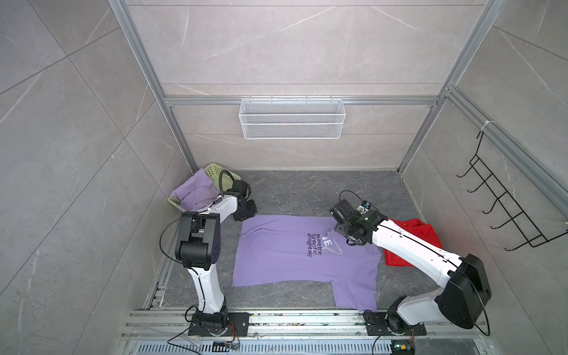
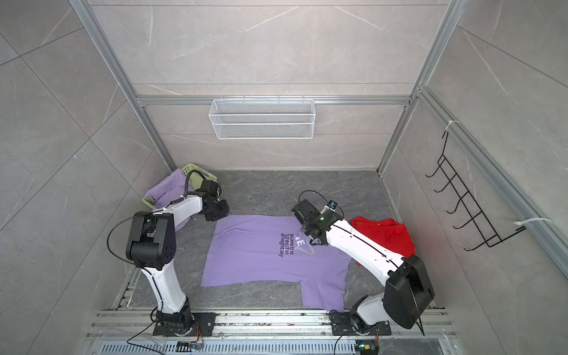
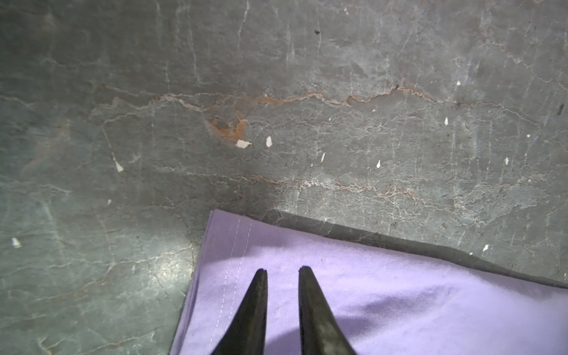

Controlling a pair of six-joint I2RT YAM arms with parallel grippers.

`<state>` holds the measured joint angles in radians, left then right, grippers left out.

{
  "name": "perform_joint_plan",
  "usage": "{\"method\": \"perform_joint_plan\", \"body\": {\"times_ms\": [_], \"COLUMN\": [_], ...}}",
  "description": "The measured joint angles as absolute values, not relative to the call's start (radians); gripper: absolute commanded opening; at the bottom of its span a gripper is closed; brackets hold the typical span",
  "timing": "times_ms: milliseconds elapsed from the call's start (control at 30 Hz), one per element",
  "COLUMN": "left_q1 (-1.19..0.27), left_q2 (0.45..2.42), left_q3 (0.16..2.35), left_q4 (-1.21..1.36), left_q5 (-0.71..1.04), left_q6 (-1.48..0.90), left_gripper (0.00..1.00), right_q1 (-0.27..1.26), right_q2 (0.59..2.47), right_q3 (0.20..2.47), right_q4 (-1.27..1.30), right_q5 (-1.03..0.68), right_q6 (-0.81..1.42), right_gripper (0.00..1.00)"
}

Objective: Fold and stack the t-shirts

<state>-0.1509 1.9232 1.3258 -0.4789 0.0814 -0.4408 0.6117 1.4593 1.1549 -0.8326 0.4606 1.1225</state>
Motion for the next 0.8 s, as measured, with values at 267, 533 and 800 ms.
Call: {"method": "perform_joint_plan", "body": {"times_ms": [267, 533, 800], "left_q1": [-0.151, -0.151, -0.151], "left_q2": [1.92, 1.898, 1.85], "left_q3": [1.32, 1.28, 1.233], "left_q4": [-0.472, -0.467, -0.466], "left_q5": [0.08, 0.062, 0.033], "left_q6": [-0.442, -0.461, -0.488], "left_gripper": [0.23, 0.23, 0.23], "right_q1": [0.423, 0.339, 0.287], "right_q2": [1.651, 1.84, 1.91], "right_q3": [1.193, 1.212, 1.243], "right_q4": [-0.697, -0.566, -0.54], "right_q5": [0.389, 0.276, 0.258], "right_q6": [0.963, 0.852, 0.793], "right_gripper": [0.64, 0.61, 0.51]}}
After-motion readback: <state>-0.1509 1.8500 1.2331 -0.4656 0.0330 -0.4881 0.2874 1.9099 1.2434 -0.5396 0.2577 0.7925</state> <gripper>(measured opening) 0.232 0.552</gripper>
